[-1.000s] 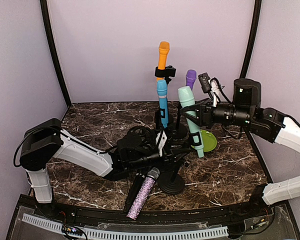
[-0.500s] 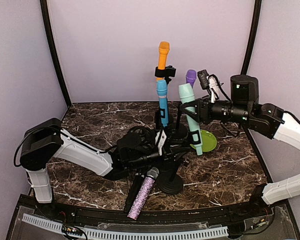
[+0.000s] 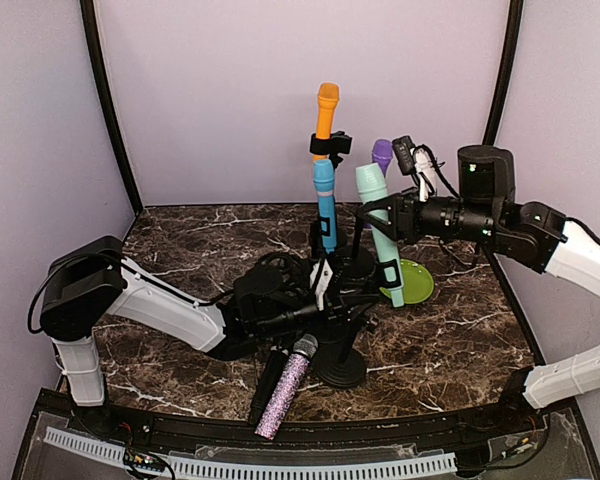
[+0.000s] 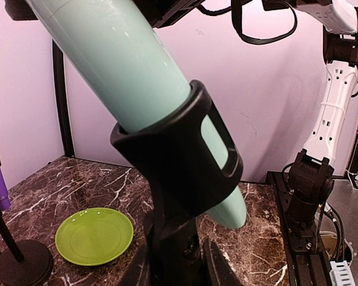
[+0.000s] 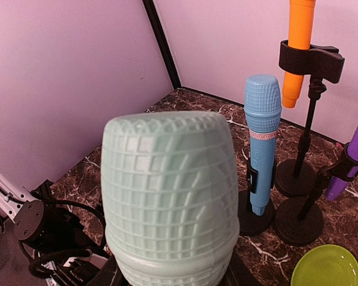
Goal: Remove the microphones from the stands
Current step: Remove the microphone from the microphone stand.
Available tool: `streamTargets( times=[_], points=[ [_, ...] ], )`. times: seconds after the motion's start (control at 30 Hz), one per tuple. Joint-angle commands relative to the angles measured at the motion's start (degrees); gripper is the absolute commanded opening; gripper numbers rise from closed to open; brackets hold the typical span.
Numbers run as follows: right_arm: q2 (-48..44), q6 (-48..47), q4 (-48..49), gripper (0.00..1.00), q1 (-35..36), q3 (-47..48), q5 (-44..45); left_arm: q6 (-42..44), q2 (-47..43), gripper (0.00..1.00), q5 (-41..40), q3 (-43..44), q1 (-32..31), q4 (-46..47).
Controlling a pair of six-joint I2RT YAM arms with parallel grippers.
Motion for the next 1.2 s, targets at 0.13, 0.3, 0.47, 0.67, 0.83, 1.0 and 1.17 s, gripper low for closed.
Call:
streamTargets(
  times=[0.13, 0.3, 0.47, 0.67, 0.83, 1.0, 1.17],
  points=[
    [-1.2, -0.9, 23.8, 0.0, -2.3, 8.3, 9.7, 5.4, 1.4, 0.0, 8.6, -3.3, -2.8, -9.1],
    [-0.9, -1.8, 24.1, 0.0, -2.3, 8.6, 7.6, 5.3, 1.5, 0.0, 8.5, -3.4, -2.8, -8.9],
    [0.0, -3.5, 23.8, 0.0, -2.3, 9.2, 3.2, 5.3, 1.4, 0.0, 8.6, -3.5, -2.8, -8.9],
    [1.3, -5.7, 24.5, 0.0, -2.3, 9.8, -6.7, 5.3, 1.2, 0.0, 8.6, -3.7, -2.8, -8.8],
    [1.9, -5.5, 25.3, 0.0, -2.3, 9.5, -7.4, 5.4, 1.2, 0.0, 8.6, -3.7, -2.8, -8.8],
    [1.9, -5.7, 25.6, 0.0, -2.3, 9.6, -7.1, 5.4, 1.3, 0.0, 8.5, -3.7, -2.8, -8.8],
    [1.3, -5.4, 25.9, 0.0, -2.3, 9.3, -4.2, 5.5, 1.1, 0.0, 8.3, -3.8, -2.8, -8.6]
  ],
)
